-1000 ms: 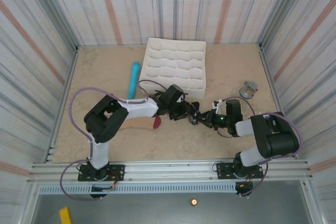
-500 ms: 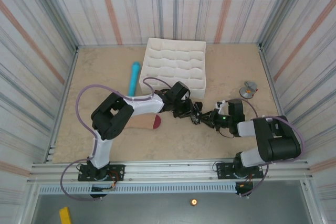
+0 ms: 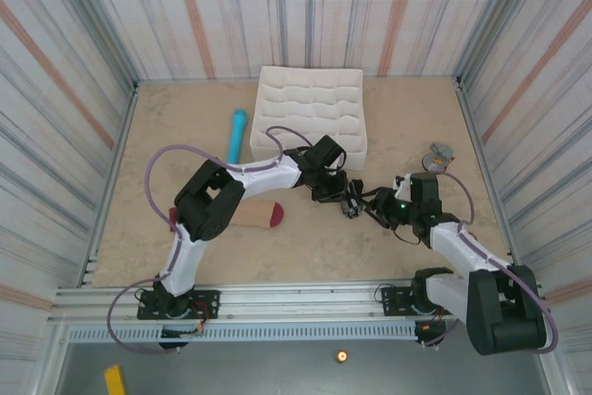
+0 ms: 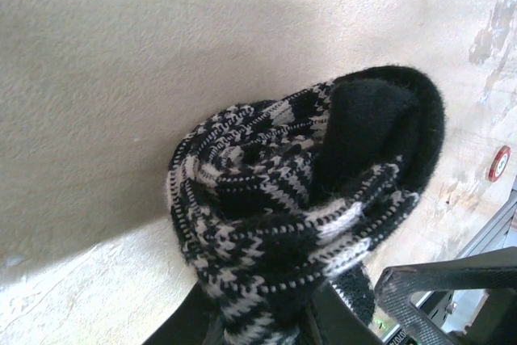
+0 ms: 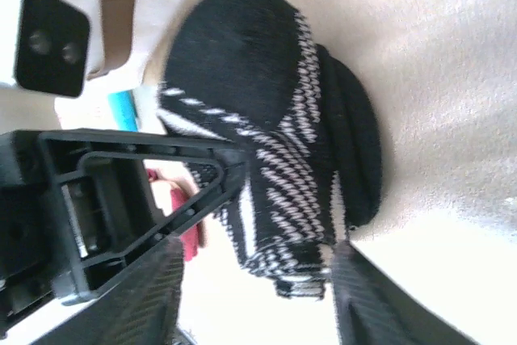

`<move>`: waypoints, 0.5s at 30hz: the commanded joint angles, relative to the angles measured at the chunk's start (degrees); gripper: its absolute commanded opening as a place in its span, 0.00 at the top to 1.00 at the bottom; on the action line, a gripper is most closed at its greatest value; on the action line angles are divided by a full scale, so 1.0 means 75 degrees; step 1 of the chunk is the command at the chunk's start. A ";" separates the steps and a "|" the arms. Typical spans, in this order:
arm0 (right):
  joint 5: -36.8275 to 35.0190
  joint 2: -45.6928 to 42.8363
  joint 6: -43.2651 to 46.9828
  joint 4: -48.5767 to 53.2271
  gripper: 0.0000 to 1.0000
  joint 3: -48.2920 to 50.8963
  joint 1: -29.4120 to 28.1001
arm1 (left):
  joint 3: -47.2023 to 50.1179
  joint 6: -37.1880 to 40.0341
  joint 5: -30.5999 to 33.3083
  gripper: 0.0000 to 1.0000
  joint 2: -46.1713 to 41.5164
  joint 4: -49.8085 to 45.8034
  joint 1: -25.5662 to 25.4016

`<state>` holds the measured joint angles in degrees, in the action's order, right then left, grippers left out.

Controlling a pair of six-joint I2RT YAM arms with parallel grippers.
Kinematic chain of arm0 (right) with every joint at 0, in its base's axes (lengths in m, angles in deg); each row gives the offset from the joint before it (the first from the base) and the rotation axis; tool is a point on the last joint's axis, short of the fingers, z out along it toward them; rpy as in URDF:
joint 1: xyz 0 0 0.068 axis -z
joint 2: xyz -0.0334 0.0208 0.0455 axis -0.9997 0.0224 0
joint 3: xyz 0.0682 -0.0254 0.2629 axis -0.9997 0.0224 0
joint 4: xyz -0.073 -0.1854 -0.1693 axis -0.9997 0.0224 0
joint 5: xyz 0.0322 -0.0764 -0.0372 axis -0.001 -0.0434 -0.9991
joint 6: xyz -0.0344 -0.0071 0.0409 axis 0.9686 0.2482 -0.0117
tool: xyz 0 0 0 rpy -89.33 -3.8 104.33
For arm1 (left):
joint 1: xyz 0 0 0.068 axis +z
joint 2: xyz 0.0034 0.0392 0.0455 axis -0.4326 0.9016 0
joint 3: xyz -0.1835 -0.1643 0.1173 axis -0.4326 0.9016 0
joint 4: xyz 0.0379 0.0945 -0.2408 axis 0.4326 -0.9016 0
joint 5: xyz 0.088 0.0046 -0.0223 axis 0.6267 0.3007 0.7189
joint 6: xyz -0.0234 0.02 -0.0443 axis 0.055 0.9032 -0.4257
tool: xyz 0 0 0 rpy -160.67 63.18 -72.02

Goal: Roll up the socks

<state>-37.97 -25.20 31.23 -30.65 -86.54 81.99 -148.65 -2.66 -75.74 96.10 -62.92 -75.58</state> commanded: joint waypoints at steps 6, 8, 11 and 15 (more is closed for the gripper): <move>-0.0109 0.0993 0.1355 0.1447 0.25 -0.0921 0.0016 | -0.0217 0.0899 -0.0108 0.82 0.0590 -0.1249 -0.0023; -0.0189 0.1320 0.1437 0.1278 0.24 -0.0933 0.0016 | -0.0193 0.0996 -0.0244 0.82 0.0558 -0.1147 -0.0029; -0.0207 0.1831 0.1491 0.0896 0.22 -0.0906 0.0006 | -0.0169 0.1155 -0.0335 0.82 0.0550 -0.1132 -0.0031; -0.0215 0.2291 0.1581 0.0574 0.22 -0.0849 -0.0009 | -0.0181 0.1274 -0.0521 0.82 0.0597 -0.1136 0.0016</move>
<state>-38.30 -9.92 40.43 -25.25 -92.86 81.99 -150.85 4.24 -79.39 97.57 -65.37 -75.50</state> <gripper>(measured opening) 0.784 0.189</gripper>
